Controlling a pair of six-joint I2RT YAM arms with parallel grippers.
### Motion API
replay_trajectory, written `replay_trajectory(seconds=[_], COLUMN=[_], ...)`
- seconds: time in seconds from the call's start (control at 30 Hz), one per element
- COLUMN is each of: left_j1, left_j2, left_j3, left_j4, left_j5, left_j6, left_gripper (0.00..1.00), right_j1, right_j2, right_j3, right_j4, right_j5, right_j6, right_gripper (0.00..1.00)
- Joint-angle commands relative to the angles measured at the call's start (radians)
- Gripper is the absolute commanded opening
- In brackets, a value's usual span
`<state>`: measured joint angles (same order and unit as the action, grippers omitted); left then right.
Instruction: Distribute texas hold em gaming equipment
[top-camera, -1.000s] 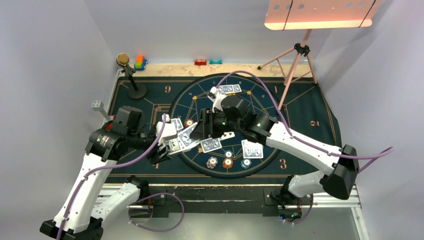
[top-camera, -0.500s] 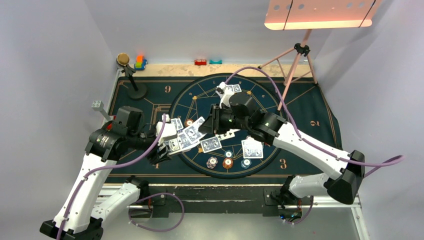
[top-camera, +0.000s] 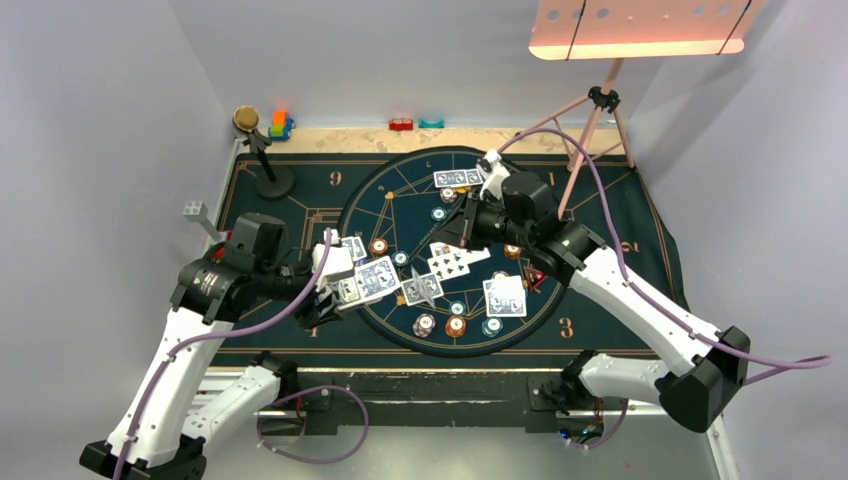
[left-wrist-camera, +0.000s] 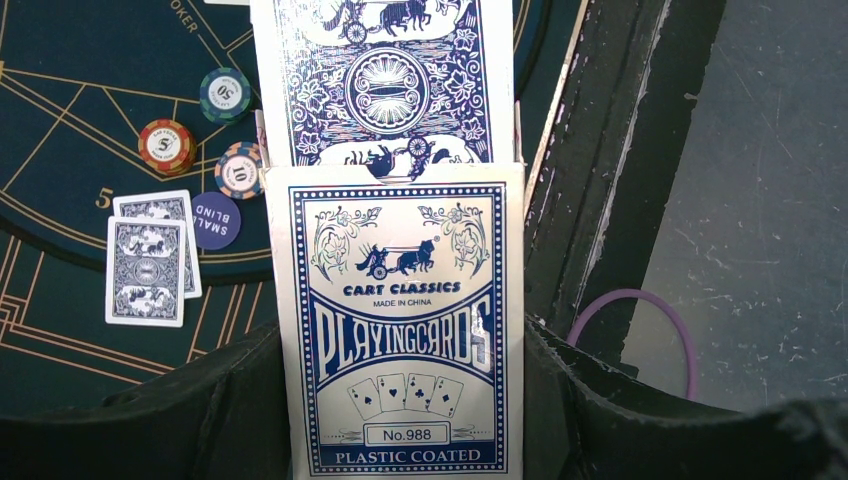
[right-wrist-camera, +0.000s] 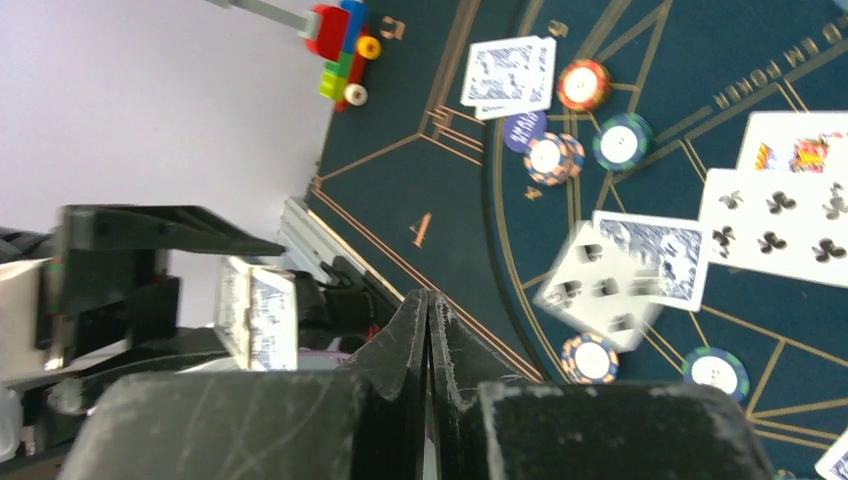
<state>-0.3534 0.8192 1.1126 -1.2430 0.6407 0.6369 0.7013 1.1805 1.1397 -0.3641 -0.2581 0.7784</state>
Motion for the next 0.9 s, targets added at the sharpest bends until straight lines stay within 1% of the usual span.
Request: replay_trajectory(seconds=[0.0, 0.07, 0.13, 0.23, 0.4, 0.53, 0.6, 0.67, 0.73, 0.8, 0.87], left_j1=[0.007, 0.008, 0.007, 0.008, 0.007, 0.007, 0.007, 0.007, 0.007, 0.008, 0.007], left_j2=[-0.008, -0.009, -0.011, -0.019, -0.031, -0.023, -0.018, -0.016, -0.015, -0.014, -0.015], left_j3=[-0.005, -0.006, -0.008, -0.012, -0.020, -0.022, -0.022, -0.019, -0.016, -0.013, -0.011], left_j4=[0.037, 0.035, 0.031, 0.022, 0.020, 0.020, 0.023, 0.023, 0.023, 0.023, 0.022], left_j5=[0.042, 0.043, 0.043, 0.038, 0.038, 0.046, 0.046, 0.048, 0.051, 0.055, 0.055], left_j6=[-0.017, -0.017, -0.016, -0.010, -0.008, -0.008, -0.008, -0.008, -0.008, -0.010, -0.014], left_gripper=[0.00, 0.00, 0.00, 0.00, 0.00, 0.00, 0.00, 0.00, 0.00, 0.00, 0.00], right_j1=[-0.049, -0.049, -0.049, -0.049, -0.048, -0.045, -0.035, -0.025, -0.011, 0.009, 0.024], right_j2=[0.024, 0.082, 0.155, 0.228, 0.265, 0.259, 0.242, 0.232, 0.240, 0.255, 0.263], right_j3=[-0.125, -0.172, -0.185, -0.188, -0.169, -0.166, -0.156, -0.147, -0.135, -0.126, -0.122], right_j4=[0.086, 0.126, 0.127, 0.125, 0.109, 0.105, 0.093, 0.085, 0.070, 0.057, 0.051], right_j5=[-0.070, -0.083, -0.088, -0.051, 0.000, -0.005, 0.014, 0.027, 0.047, 0.072, 0.092], right_j6=[0.041, 0.048, 0.034, 0.007, -0.024, -0.033, -0.046, -0.059, -0.073, -0.086, -0.091], right_gripper=[0.01, 0.00, 0.00, 0.00, 0.16, 0.24, 0.33, 0.45, 0.54, 0.61, 0.63])
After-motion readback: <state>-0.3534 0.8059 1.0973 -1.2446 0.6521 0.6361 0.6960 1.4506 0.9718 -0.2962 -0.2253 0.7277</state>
